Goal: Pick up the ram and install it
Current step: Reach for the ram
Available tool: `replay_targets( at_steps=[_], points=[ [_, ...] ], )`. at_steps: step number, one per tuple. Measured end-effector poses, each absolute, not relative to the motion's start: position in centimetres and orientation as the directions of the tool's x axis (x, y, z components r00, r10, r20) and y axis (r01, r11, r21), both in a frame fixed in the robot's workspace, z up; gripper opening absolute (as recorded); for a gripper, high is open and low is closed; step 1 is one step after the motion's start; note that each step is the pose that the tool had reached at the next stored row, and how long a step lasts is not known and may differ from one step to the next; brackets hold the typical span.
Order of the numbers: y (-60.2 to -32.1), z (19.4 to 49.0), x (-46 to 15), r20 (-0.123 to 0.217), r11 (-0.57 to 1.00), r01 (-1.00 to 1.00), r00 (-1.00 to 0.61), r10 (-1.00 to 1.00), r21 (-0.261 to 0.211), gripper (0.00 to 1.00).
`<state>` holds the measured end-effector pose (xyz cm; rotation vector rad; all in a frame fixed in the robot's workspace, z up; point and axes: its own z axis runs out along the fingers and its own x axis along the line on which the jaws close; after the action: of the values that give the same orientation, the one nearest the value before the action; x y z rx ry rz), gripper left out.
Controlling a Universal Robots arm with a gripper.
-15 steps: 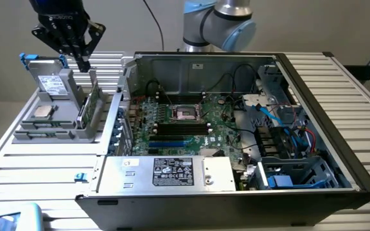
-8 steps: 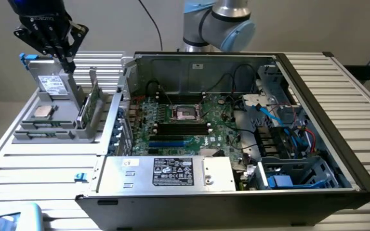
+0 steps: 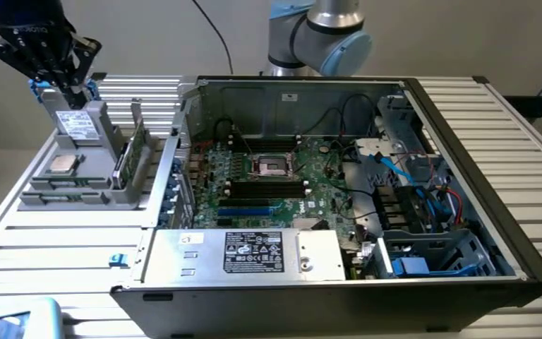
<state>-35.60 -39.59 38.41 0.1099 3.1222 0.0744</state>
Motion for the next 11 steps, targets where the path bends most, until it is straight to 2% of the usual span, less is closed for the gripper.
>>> replay_targets(
  at_steps=[11],
  points=[
    [-39.5,37.8,-40.6,-0.015,0.996,0.070,-0.997,0.071,0.048,0.11]
  ],
)
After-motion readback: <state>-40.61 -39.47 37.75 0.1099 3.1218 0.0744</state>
